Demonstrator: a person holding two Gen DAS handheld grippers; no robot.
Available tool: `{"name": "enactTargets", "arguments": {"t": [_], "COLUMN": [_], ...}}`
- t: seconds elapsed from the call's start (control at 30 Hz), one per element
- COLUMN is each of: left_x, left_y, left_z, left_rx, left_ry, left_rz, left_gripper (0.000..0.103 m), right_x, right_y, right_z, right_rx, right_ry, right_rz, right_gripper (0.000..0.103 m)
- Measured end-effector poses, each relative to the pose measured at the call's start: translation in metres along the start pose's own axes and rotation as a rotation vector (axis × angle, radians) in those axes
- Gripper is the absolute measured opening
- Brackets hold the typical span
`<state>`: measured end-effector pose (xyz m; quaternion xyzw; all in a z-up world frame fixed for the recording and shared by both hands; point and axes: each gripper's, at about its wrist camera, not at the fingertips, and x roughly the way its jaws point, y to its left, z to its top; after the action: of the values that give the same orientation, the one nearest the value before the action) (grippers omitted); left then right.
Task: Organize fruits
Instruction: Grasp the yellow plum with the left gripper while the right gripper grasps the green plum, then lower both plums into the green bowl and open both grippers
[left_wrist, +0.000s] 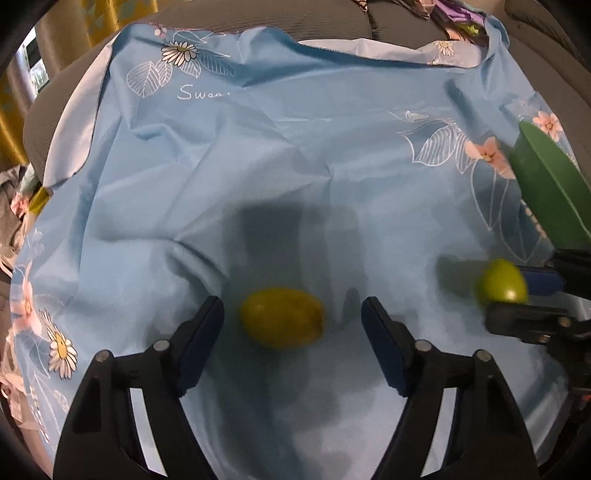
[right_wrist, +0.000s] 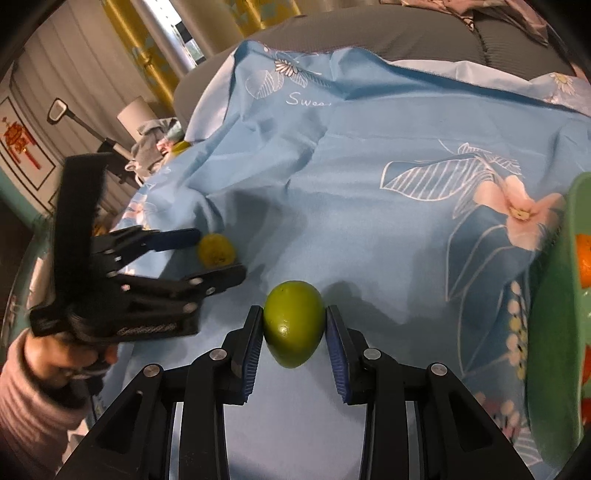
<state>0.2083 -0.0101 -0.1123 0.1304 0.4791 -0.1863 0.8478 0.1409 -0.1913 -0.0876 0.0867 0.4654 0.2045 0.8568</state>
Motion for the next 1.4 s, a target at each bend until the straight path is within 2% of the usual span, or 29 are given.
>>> {"name": "enactTargets", "arguments": {"t": [0.07,0.13,0.5,0.87,1.13,1.4], "left_x": [0.003,0.009,-0.004,-0.057,-0.093,-0.101], "left_y": [0.001,0.004,0.0,-0.036,-0.1,-0.179], "left_z": [0.0,-0.002,-0.006,-0.012,0.005,0.045], "left_rx": [-0.003,0.001,-0.024,-0.015,0.083,0.184], "left_ry": [0.01,0.022,-0.013,-0.062,-0.143,-0.207], "left_rz": [-0.006,0.001,-0.035,-0.066,-0.141,-0.25], "left_gripper": [0.057,0.046,0.046,0.047,0.047,0.047], "right_x": [-0.002,-0.004,-0.007,-0.037,-0.098,-0.167], "right_y": [0.0,-0.001,-0.008,-0.004,-0.021,-0.07], "right_z": [-0.001,-0.001,-0.005,-0.016,-0.028,-0.035], "right_rx": [0.004,0.007,0.035,0.036,0.072,0.131], "right_ry": [-0.006,-0.012,-0.016,-0.058,-0.177,-0.279], "right_rz": [0.005,0.006,0.005,0.003,-0.051,-0.21], "right_gripper": [0.035,0.035,0.035,0.035,0.035,0.035]}}
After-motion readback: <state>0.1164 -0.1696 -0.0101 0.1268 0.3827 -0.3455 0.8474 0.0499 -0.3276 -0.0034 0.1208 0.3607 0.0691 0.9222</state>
